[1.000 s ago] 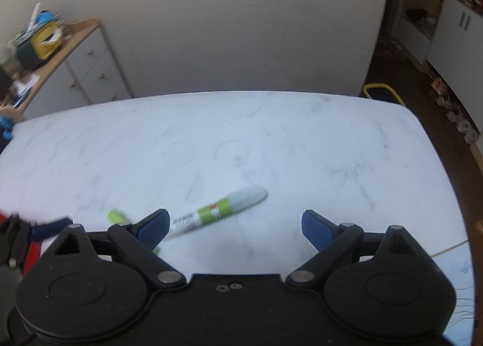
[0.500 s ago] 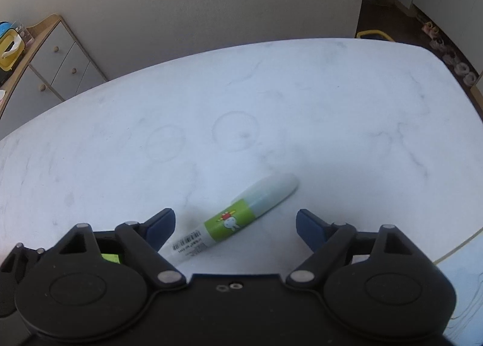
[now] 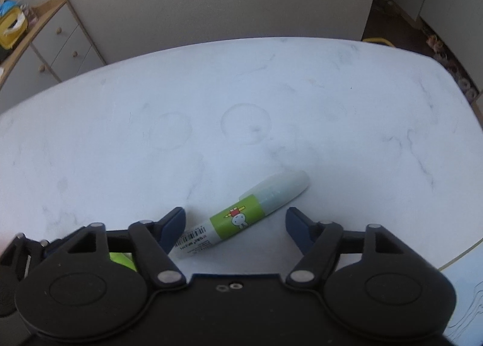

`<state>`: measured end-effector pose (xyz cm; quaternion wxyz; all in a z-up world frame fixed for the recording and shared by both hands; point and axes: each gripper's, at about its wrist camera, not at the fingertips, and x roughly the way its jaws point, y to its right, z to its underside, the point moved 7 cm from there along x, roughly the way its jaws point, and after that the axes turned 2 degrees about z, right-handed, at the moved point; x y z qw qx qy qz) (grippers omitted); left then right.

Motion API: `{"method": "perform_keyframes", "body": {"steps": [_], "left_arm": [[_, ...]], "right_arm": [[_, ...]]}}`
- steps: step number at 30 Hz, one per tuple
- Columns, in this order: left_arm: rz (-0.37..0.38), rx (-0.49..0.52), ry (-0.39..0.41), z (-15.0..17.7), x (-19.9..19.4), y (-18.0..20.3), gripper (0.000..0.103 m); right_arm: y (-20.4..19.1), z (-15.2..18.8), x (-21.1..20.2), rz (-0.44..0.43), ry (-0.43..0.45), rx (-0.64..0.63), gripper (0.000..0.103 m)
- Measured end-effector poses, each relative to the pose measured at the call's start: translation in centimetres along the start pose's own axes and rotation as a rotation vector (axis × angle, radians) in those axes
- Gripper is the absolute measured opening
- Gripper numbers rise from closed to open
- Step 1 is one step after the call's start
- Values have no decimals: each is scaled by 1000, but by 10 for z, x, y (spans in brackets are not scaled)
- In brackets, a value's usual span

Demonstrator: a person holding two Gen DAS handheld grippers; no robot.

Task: Organize rigid objects
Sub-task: 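Grasp the green glue stick with the left tool while the right tool grasps the glue pen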

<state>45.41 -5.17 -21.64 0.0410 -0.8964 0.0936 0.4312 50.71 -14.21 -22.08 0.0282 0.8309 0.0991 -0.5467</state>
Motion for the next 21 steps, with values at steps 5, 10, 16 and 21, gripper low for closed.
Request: {"method": "perform_keyframes", "body": {"steps": [5, 10, 16, 21], "left_arm": [[4, 10, -3, 3, -8, 11, 82], [13, 20, -10, 14, -18, 31, 82], [32, 13, -18, 36, -39, 56, 82], [46, -10, -16, 58, -64, 71, 82]], "right_arm": [[1, 5, -4, 38, 6, -71, 54], [4, 11, -8, -5, 0, -55, 37], [17, 27, -15, -131, -20, 5, 25], [35, 48, -29, -184, -40, 32, 17]]}}
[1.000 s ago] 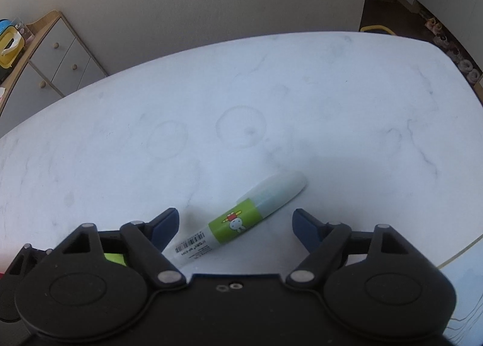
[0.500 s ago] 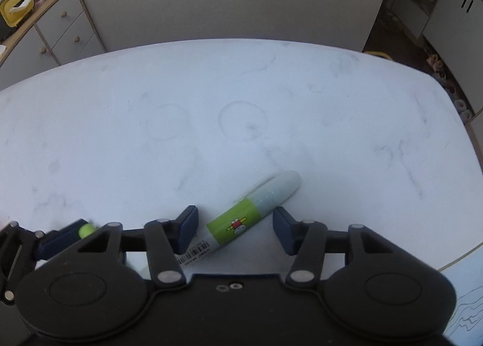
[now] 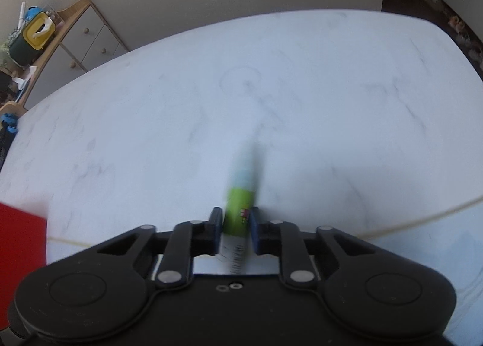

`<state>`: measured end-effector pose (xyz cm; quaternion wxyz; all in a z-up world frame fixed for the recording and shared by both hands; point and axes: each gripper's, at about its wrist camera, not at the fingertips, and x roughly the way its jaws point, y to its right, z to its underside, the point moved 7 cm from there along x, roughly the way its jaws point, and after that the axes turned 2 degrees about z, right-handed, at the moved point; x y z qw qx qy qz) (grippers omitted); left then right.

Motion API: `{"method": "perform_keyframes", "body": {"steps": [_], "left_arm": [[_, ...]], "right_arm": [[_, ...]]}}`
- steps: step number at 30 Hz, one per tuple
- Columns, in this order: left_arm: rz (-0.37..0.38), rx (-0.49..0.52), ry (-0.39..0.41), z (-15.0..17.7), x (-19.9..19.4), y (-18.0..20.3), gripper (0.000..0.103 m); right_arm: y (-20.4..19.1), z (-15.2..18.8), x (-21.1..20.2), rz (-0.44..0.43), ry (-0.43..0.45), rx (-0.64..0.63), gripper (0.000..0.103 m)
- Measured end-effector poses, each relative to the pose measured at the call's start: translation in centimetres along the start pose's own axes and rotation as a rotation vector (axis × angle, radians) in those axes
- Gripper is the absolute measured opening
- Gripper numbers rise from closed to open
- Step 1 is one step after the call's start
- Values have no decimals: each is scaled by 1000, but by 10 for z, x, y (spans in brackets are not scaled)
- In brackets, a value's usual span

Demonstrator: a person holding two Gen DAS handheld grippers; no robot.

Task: Organize rigid objects
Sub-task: 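Grasp the green glue stick with the left tool while the right tool grasps the glue pen, then carry the glue stick with the left tool while the right tool carries the glue pen into the box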

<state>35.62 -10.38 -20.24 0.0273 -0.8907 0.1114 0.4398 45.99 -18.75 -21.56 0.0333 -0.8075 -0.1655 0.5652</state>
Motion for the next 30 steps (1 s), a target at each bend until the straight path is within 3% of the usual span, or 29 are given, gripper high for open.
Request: {"method": "perform_keyframes", "body": {"steps": [10, 13, 23, 30], "left_arm": [[-9, -55, 6, 36, -54, 20, 82], [-11, -75, 20, 47, -71, 4, 82], [-54, -103, 79, 35, -127, 17, 82], [-91, -118, 123, 35, -184, 1, 82]], "right_arm": [[16, 58, -43, -66, -27, -45, 17], [7, 70, -63, -92, -22, -77, 17], [-25, 104, -123, -170, 9, -217, 17], [-54, 119, -162, -223, 48, -303, 17]]}}
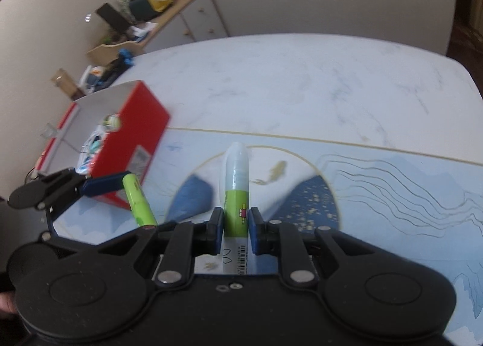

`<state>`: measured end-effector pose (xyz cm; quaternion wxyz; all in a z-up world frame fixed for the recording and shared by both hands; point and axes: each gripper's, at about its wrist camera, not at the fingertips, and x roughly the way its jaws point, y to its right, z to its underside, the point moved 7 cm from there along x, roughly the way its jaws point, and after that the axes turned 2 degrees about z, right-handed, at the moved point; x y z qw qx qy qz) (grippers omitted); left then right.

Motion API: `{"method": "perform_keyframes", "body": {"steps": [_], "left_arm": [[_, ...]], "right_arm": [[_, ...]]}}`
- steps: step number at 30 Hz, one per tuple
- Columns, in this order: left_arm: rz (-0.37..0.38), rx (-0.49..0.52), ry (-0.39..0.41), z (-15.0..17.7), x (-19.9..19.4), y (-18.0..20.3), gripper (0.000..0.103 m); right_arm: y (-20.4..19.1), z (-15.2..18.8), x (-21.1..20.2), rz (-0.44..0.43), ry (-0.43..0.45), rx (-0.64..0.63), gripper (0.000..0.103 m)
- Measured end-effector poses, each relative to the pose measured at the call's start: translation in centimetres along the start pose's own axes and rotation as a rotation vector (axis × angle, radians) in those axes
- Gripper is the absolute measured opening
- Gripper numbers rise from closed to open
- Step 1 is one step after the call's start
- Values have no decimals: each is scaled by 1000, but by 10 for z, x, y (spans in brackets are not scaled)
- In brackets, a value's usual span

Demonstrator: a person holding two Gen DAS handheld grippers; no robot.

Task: Organize rigid objects
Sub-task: 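Carry the glue stick with the left tool while the right tool carries the glue pen into the box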

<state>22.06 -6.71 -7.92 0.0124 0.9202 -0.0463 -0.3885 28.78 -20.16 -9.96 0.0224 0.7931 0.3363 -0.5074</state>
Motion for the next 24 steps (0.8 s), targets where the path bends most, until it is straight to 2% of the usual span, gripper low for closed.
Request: {"method": "perform_keyframes", "body": {"steps": [10, 15, 24], "left_arm": [[-17, -49, 35, 2, -30, -74, 82], [-42, -74, 50, 8, -39, -131, 82], [-136, -132, 81, 5, -56, -245, 82]], "right_arm": [[-58, -10, -2, -16, 37, -31, 17], [-98, -22, 16, -5, 33, -38, 17], [-176, -53, 54, 4, 49, -55, 17]]}}
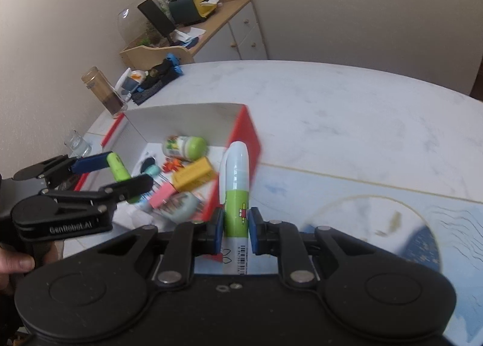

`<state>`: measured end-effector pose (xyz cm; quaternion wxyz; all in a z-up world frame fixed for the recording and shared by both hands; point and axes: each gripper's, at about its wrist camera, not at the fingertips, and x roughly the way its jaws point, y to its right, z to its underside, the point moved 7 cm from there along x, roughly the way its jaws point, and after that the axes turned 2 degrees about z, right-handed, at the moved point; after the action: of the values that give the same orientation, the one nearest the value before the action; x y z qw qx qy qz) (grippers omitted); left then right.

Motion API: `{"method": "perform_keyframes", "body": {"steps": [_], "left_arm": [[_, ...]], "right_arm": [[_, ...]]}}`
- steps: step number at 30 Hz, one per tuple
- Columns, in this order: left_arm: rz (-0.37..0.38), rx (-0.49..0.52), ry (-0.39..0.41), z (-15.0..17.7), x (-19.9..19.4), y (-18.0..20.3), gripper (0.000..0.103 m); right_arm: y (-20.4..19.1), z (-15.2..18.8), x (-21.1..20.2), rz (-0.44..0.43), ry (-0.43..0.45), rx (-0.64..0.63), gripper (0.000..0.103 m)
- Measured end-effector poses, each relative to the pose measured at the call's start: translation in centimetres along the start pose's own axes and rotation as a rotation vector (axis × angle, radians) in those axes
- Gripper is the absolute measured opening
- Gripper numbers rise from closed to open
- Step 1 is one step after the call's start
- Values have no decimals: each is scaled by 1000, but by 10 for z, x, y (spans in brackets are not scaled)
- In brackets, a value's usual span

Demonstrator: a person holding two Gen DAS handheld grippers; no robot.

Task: Organize rigid objects
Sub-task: 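Carry the glue stick with the left tool while the right tool carries the glue pen into the box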

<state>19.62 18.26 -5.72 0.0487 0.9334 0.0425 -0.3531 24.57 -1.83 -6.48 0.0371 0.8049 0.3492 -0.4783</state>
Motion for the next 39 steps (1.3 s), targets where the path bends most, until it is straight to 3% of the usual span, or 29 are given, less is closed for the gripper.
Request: {"method": "perform_keyframes", "body": {"steps": [6, 11, 18, 26, 39], "left_arm": [[-32, -67, -33, -4, 23, -60, 82], [-37, -82, -73, -3, 49, -86, 82], [-5, -44, -140, 3, 82, -82, 82], [13, -34, -239, 16, 111, -73, 82], [46, -26, -366, 29, 132, -70, 82]], "right_arm": [[-44, -19, 31, 10, 2, -20, 17], [-67, -33, 60, 40, -7, -45, 17], [-83, -47, 98, 92, -30, -86, 17], [-79, -39, 135, 154, -90, -132, 17], [-80, -17, 144, 190, -163, -175, 17]]}}
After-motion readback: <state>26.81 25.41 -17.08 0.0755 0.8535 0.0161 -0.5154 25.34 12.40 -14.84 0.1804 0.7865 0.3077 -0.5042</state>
